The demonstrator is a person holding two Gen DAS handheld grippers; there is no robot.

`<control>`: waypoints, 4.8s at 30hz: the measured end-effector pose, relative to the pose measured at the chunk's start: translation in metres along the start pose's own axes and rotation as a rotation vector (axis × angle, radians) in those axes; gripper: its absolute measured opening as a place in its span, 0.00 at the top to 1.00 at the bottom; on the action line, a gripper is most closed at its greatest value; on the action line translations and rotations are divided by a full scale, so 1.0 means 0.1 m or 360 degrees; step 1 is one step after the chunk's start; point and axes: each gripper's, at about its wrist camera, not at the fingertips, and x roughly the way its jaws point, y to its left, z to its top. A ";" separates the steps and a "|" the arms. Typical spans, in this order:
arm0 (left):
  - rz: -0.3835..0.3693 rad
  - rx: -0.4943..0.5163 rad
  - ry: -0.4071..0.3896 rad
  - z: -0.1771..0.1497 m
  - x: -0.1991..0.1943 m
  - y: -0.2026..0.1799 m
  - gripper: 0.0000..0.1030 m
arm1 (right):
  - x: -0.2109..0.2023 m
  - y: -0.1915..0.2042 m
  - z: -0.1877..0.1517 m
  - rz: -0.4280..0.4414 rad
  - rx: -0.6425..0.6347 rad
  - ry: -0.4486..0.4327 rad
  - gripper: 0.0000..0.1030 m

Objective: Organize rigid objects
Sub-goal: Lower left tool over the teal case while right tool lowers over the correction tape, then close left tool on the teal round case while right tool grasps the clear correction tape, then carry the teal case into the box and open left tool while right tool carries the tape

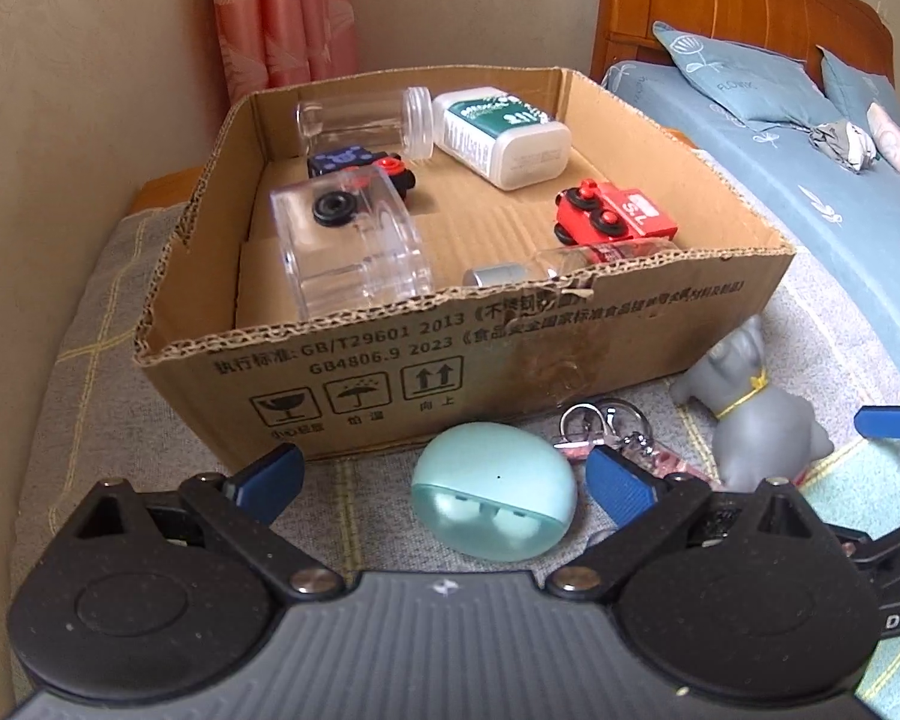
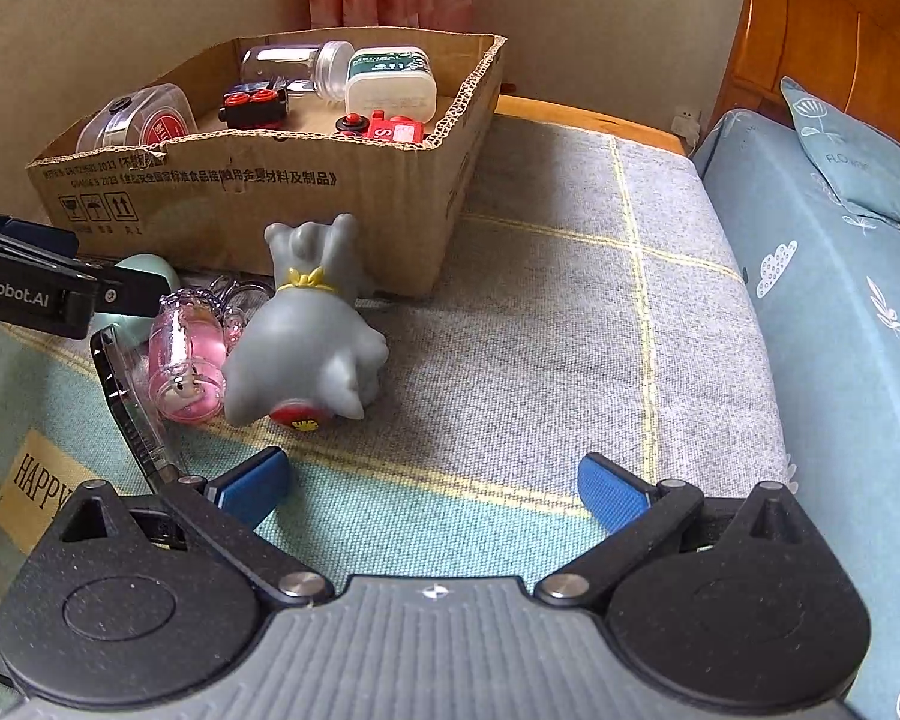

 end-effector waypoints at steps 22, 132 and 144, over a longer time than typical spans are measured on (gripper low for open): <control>0.0163 -0.0161 0.0041 -0.46 -0.17 0.65 0.02 | -0.01 0.00 -0.02 -0.0005 0.0002 -0.0026 0.00; -0.0020 -0.0047 -0.0007 -0.60 -0.43 0.20 0.49 | -0.22 1.09 -0.18 0.0273 -0.0321 -0.0020 0.03; -0.0060 -0.0061 0.0015 -0.57 -0.44 0.25 0.50 | -0.25 1.14 -0.18 0.0253 -0.0410 -0.0046 0.10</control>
